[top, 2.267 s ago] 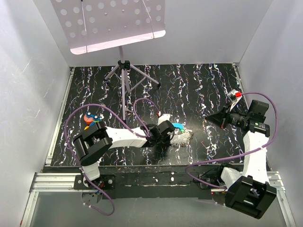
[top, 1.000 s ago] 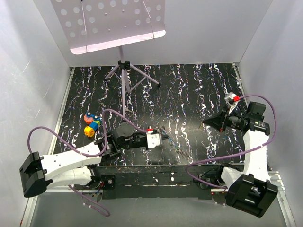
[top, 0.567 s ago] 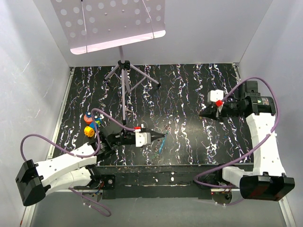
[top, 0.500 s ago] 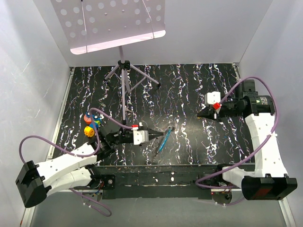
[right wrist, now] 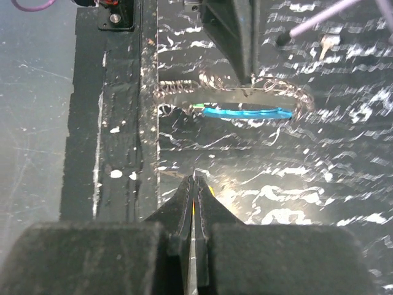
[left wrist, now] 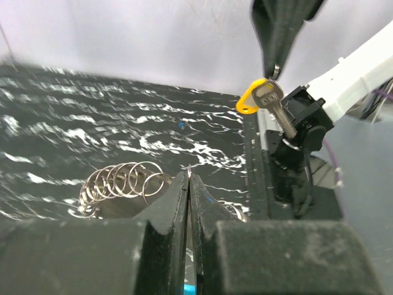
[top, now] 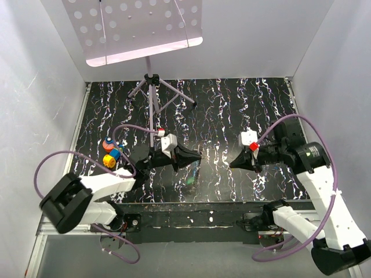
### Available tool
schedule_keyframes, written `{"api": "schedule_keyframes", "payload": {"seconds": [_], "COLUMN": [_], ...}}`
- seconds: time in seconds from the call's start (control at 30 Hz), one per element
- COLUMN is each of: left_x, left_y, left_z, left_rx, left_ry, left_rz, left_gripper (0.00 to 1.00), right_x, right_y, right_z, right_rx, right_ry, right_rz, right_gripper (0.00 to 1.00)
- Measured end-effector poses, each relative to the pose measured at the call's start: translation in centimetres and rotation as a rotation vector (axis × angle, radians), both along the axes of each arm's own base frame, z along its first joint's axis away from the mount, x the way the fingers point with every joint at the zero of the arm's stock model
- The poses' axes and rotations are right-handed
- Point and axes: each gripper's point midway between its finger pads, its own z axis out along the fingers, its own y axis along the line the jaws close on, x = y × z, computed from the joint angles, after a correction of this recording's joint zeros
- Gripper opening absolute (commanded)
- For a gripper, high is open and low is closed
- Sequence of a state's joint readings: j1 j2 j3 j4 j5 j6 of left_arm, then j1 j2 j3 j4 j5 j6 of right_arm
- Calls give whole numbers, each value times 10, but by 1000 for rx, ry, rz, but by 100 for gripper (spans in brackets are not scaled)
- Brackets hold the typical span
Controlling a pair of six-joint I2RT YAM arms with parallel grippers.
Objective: Put the keys on the keyring
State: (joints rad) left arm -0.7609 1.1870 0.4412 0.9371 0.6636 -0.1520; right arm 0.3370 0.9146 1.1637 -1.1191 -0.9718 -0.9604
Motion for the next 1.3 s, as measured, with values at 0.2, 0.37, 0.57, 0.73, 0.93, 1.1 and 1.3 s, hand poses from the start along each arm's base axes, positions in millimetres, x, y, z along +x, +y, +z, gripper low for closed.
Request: {"api": "schedule_keyframes", "payload": {"seconds": [0.2, 0.37, 0.57, 0.73, 0.93, 1.1, 1.3], "left_x": [16, 20, 28, 24, 21, 13, -2], "left_y": [-19, -32, -39, -19, -2, 17, 44], "left_z": [-46, -74, -86, -86, -77, -91, -72], "left_rx": [-2, 14, -19, 14, 59, 88, 70], "left_ry": [323, 451, 490, 461, 416, 448, 404], "left_rz": [2, 29, 80, 154, 218, 268, 303], "left_gripper": [0, 0, 0, 0, 0, 0, 0], "right_x": [-1, 13, 39, 64, 80, 99, 114], "right_y": [-9, -26, -50, -80, -112, -136, -149], "right_z": [-34, -55, -77, -117, -162, -188, -207], "right_rx": [-13, -13, -62, -190, -386, -507, -573], "right_ry": [160, 246, 357, 581, 689, 721, 742], "right_rz": [-183, -365, -531, -638, -700, -765, -812], "right_gripper": [1, 1, 1, 1, 1, 1, 1]}}
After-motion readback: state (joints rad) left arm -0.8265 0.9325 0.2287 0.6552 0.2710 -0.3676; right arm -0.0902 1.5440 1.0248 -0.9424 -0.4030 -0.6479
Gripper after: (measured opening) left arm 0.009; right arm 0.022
